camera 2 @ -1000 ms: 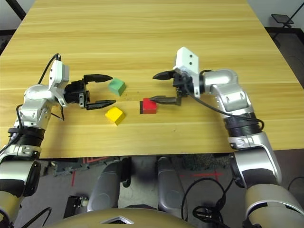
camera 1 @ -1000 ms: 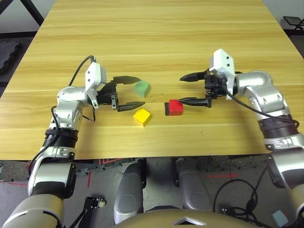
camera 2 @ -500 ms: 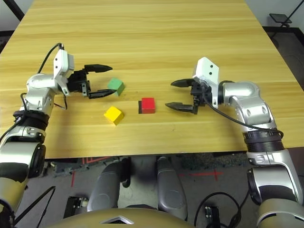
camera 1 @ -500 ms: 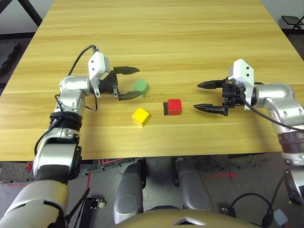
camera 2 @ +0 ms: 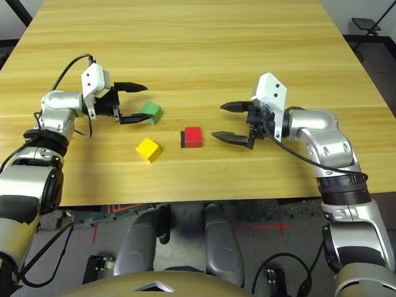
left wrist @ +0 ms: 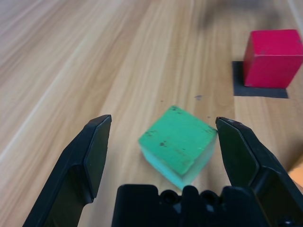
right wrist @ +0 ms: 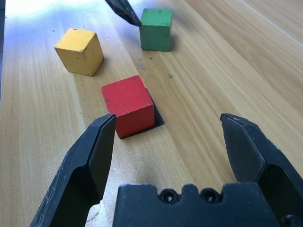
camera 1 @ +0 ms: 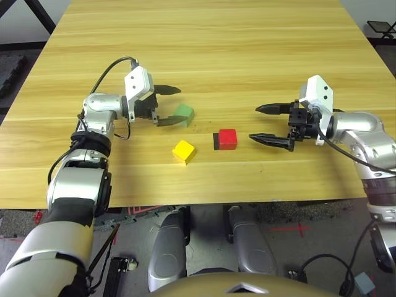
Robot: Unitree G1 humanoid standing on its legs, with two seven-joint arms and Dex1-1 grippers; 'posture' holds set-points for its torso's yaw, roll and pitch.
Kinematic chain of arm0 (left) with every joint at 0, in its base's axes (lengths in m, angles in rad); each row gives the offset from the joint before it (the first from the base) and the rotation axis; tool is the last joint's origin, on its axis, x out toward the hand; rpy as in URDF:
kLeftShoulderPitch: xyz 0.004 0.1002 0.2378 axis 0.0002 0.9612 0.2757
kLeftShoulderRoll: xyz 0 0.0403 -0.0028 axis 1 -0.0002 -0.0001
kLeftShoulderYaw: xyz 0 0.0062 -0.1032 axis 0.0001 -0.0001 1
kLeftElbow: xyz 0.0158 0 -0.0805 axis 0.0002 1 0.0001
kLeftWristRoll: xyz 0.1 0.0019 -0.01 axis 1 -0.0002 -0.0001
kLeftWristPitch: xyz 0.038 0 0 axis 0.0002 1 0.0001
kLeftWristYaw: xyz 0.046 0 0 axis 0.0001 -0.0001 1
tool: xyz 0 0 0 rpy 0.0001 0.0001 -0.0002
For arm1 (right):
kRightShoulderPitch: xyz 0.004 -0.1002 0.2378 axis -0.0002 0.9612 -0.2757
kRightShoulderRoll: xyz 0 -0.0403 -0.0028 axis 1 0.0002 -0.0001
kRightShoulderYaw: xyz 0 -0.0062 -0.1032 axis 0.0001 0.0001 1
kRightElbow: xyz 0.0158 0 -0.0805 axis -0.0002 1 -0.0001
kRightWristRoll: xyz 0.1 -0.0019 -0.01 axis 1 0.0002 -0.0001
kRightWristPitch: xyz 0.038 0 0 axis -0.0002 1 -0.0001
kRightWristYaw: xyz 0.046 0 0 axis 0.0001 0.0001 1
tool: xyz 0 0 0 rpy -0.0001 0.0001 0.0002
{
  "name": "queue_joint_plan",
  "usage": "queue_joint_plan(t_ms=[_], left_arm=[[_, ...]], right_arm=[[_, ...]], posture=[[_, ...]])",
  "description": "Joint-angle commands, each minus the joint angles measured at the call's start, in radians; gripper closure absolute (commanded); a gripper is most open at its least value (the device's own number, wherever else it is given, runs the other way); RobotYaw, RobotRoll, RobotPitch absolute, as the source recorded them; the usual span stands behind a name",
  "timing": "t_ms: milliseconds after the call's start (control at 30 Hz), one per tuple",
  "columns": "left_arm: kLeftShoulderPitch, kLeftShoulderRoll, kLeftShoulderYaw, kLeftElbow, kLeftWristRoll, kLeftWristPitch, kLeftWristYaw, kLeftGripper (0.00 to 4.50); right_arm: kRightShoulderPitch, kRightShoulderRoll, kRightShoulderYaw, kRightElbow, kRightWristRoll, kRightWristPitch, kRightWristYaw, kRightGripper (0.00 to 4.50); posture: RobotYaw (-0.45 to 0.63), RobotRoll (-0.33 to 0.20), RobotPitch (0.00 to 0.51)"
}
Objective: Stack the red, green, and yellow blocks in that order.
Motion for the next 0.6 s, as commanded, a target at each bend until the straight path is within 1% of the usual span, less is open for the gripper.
queue_joint_plan(t_ms=[33, 100, 400, 567, 600], left_arm=[[0.011, -0.01, 0.001, -0.005, -0.011, 0.017, -0.064, 0.0], [0.019, -0.013, 0.002, -0.014, -0.012, 0.023, -0.08, 0.0], [0.011, -0.031, -0.013, 0.022, 0.042, 0.009, 0.001, 0.0], [0.004, -0.032, -0.021, 0.05, 0.067, -0.017, -0.003, 0.0], [0.0, -0.032, -0.021, 0.056, 0.069, -0.016, -0.006, 0.0]], right_arm=[[0.014, 0.005, 0.001, -0.005, -0.001, 0.001, -0.009, 0.07], [0.012, 0.006, 0.003, -0.003, -0.004, -0.002, -0.013, 0.07], [-0.012, 0.02, 0.008, 0.0, -0.001, 0.002, -0.015, 0.07], [-0.017, 0.025, 0.011, 0.0, 0.0, 0.003, -0.013, 0.07], [-0.016, 0.024, 0.011, -0.001, 0.0, 0.002, -0.012, 0.07]], posture=[[0.23, 0.016, 0.218], [0.22, 0.011, 0.222], [0.23, 0.011, 0.222], [0.23, 0.011, 0.222], [0.23, 0.009, 0.229]])
